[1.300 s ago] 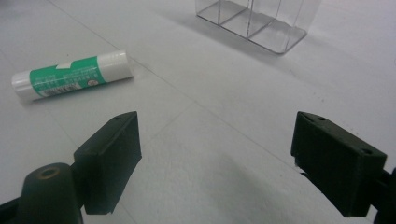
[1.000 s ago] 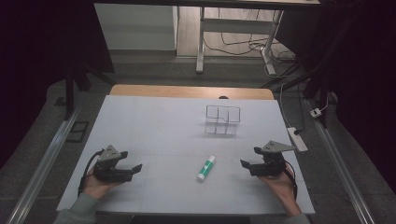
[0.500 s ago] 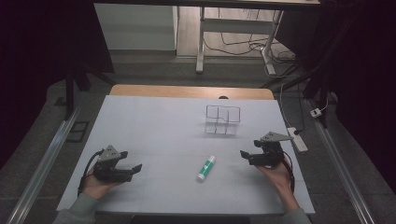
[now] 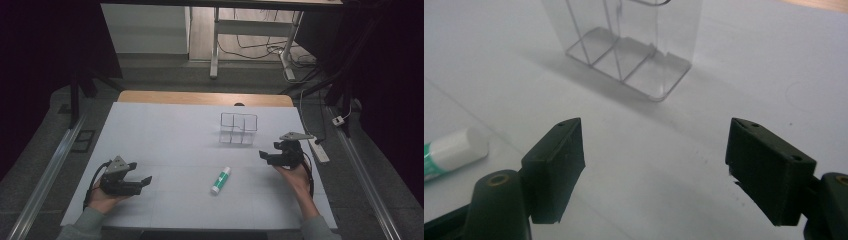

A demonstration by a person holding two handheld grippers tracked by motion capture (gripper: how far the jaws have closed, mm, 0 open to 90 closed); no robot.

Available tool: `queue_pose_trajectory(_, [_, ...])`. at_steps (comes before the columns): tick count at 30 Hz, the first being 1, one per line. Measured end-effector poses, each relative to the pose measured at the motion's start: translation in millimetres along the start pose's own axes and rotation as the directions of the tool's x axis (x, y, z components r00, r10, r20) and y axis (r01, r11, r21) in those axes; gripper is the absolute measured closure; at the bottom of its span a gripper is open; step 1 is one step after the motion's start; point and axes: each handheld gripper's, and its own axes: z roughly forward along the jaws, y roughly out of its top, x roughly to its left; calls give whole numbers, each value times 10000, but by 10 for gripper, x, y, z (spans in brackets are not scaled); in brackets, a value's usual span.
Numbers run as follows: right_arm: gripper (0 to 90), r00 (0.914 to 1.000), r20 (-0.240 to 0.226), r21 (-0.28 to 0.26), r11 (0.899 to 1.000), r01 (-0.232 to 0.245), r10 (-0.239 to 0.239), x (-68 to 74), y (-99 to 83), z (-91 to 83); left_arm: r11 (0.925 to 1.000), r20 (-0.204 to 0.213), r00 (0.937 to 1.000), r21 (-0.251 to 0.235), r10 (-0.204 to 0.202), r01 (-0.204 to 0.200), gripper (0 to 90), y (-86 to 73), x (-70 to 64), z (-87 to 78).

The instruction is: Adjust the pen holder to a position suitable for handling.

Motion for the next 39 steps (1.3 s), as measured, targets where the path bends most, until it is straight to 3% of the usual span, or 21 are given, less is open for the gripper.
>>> queue_pose_trajectory(5, [273,9985,480,208,9994,-271,261,-75,70,51,10000,-51,10000,8,25,-25,187,0,-5,2])
queue_pose_trajectory(18, [372,9972,670,155,9993,-349,338,-185,230,201,10000,-104,9999,48,25,-24,186,-1,-3,7])
queue_pose_trajectory(22, [529,9962,853,258,9995,-181,159,-176,264,291,10000,-110,9999,76,57,-56,186,-2,-7,9])
queue_pose_trajectory(23, [529,9962,853,258,9995,-181,159,-176,264,291,10000,-110,9999,76,57,-56,186,-2,-7,9])
queue_pose_trajectory(24, [608,9959,906,370,9993,-28,-5,-168,273,334,10000,-113,9999,72,55,-54,186,-3,-6,8])
queue_pose_trajectory(32, [846,9925,1085,568,9971,502,-561,-161,289,444,10000,-128,9999,90,32,-31,186,-7,-2,10])
queue_pose_trajectory(39, [892,9938,986,600,9971,459,-517,-174,346,520,9999,-117,9999,142,70,-68,186,-6,-4,21])
